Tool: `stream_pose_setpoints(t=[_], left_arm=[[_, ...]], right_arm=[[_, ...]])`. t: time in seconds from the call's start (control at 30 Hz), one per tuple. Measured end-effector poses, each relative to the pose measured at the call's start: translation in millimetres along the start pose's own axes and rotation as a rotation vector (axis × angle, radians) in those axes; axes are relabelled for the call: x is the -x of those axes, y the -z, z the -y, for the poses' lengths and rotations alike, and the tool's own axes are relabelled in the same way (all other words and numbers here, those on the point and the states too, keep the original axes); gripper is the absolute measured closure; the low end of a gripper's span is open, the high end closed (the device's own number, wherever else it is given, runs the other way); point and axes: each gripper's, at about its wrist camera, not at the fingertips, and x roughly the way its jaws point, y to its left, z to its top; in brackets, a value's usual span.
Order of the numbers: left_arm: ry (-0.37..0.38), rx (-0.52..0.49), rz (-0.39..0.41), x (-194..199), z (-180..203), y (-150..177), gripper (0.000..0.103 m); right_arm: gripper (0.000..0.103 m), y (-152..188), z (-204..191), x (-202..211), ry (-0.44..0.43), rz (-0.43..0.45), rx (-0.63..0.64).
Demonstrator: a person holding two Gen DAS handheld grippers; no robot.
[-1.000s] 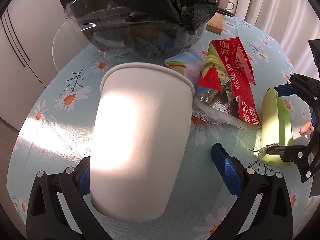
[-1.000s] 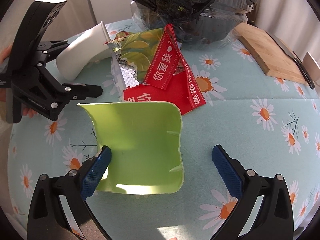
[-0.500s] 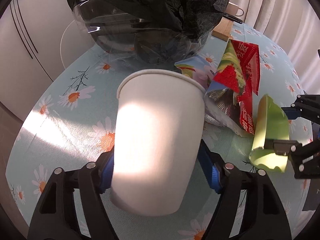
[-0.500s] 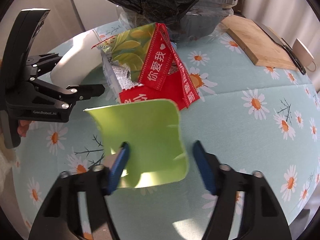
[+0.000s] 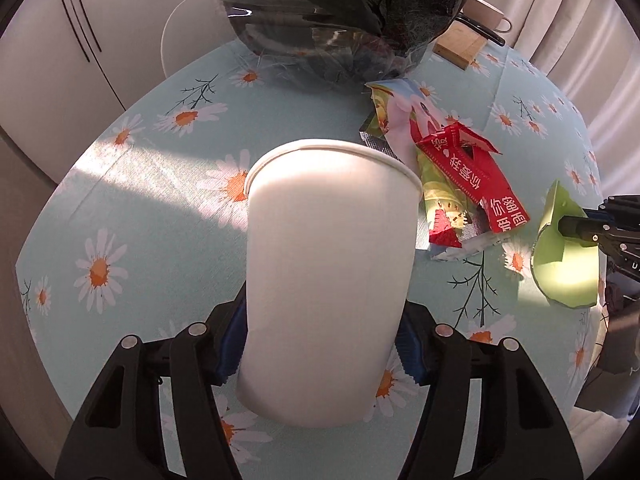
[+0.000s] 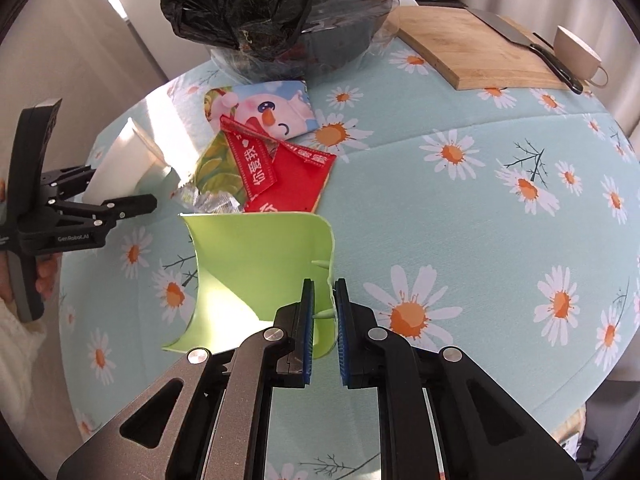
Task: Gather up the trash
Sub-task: 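Carry the paper cup and green container up over the black bin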
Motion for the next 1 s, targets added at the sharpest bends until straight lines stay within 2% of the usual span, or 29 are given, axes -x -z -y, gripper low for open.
stream_pose_setpoints(t=[0.17,0.33,0.77,1.0], left_arm=[[-0.034,0.039,-0.007,21,7,8,0.04],[-0.064,0.068,-0.008,40,20,4,0.04],[-0.156,0.215,0.037,87,56,-11,0.04],[-0.166,0.304,0.078,100,77,-4,0.04]], right_arm=[[0.094,-14,21,24,-0.032,0.04,0.009],[0.094,-23,41,40,-0.102,0.057,0.015],[0.094,-54,74,89,-0.226,0.154,0.132],[0.094,-58,92,101,-0.233,0.17,0.216]])
